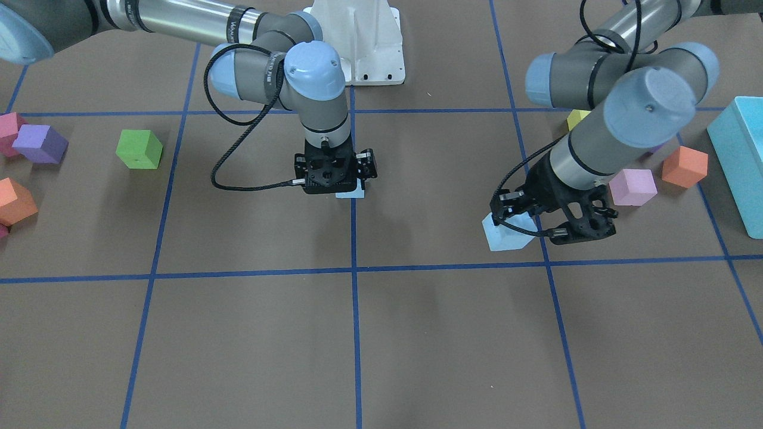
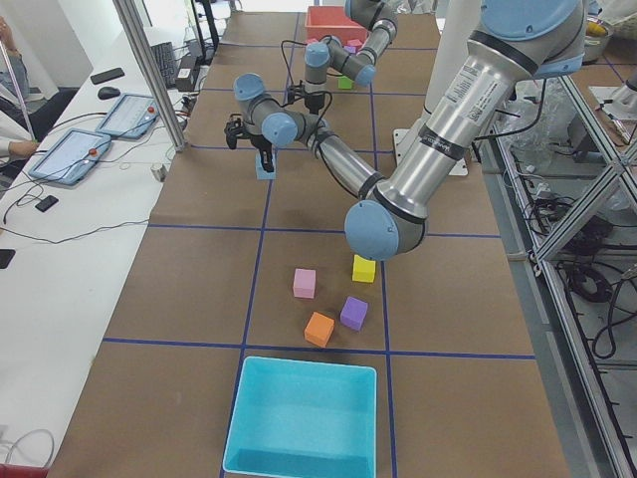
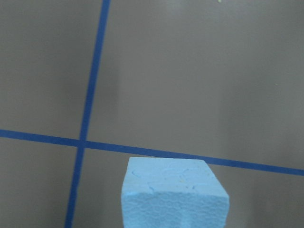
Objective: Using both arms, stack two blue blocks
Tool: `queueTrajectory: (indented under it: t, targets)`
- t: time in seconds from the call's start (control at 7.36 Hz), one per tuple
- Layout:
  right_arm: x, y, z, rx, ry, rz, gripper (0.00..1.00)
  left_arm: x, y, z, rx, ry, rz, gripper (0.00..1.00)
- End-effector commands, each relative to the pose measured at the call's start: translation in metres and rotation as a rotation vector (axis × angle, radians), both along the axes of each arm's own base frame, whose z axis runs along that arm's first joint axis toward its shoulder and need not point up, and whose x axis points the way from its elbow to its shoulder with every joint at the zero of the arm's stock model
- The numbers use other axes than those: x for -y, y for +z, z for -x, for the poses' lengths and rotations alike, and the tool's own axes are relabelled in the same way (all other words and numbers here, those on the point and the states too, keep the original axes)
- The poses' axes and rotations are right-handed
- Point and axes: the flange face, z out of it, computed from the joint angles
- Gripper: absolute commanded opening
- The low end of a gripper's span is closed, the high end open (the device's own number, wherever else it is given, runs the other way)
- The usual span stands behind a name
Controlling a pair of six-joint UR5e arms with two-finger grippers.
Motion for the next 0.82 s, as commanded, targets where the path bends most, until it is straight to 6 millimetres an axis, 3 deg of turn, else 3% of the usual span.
queueTrajectory:
  t: [0.0, 0.27, 0.54, 0.68]
  targets:
    - [0.061, 0.022, -0.102, 0.044, 0.010, -0.001, 1.00, -0.041, -0.070, -0.092, 0.011, 0.030, -0.094, 0.50]
    - [0.092, 0.047, -0.146, 0.021, 0.009, -0.044, 1.00, -0.058, -0.134, -0.149, 0.063, 0.029, -0.055, 0.50]
    - [0.115, 0.073, -0.194, 0.032, -0.028, -0.055, 1.00, -0.085, -0.132, -0.180, 0.088, 0.055, -0.026, 0.50]
    - [0.117, 0.086, -0.202, 0.011, -0.029, -0.070, 1.00, -0.101, -0.128, -0.197, 0.091, 0.067, -0.002, 0.50]
